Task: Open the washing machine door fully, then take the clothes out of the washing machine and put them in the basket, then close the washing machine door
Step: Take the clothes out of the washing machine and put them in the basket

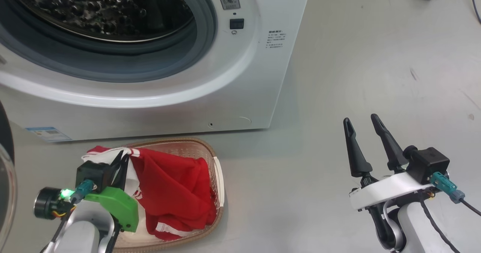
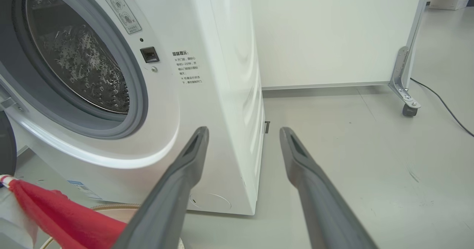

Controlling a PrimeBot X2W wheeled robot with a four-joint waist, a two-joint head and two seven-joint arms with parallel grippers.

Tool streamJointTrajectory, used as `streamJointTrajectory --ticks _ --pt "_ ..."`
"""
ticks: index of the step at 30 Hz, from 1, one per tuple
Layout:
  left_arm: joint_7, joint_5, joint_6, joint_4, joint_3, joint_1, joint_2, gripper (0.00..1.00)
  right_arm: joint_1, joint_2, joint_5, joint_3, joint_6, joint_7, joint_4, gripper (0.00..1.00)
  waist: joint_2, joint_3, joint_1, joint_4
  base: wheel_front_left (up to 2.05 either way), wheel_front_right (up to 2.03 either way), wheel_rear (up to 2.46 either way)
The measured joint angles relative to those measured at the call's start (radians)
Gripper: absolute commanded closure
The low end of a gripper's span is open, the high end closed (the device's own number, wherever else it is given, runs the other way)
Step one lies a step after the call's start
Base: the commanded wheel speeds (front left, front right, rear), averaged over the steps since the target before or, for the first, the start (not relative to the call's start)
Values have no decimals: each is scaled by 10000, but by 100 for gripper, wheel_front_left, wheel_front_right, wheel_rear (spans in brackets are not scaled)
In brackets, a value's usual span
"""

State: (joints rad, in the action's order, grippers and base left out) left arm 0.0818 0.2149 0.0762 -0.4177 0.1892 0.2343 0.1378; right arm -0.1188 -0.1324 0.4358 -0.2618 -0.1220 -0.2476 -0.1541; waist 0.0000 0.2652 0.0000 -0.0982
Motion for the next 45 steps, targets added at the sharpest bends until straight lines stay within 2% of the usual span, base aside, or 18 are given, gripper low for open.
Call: streamJointTrajectory --ticks 15,20,28,37,38,39,40,45 --pt "-644 736 -109 -2318 -713 662 -56 100 -532 -144 -104 -82 0 17 355 0 0 1463 1 -540 0 0 0" --pt "-813 757 -274 -2901 -907 1245 -46 100 -719 -171 -123 -151 0 17 516 0 0 1992 0 -726 0 0 0" --pt "-926 759 -284 -3879 -936 1622 38 100 -1043 -171 -161 -276 0 17 617 0 0 2775 1 -1010 0 0 0" --pt "-982 1070 -282 -4867 -1018 1963 -125 100 -1090 -176 -169 -165 0 15 495 0 0 3093 1 -1113 0 0 0" --pt "-984 1074 -280 -4964 -989 2039 -186 87 -1095 -186 -182 -134 0 15 493 0 0 3080 1 -1083 0 0 0" --pt "-991 1076 -270 -5068 -959 2107 -251 62 -1110 -192 -201 -128 0 15 485 0 0 3064 1 -1052 0 0 0" --pt "-1007 1078 -268 -5154 -940 2158 -311 0 -1141 -194 -213 -127 0 15 481 0 0 3046 1 -1019 0 0 0" --pt "-970 1181 -268 -5509 -1011 2336 -359 0 -1223 -205 -238 -130 0 15 399 0 0 2922 1 -871 0 0 0"
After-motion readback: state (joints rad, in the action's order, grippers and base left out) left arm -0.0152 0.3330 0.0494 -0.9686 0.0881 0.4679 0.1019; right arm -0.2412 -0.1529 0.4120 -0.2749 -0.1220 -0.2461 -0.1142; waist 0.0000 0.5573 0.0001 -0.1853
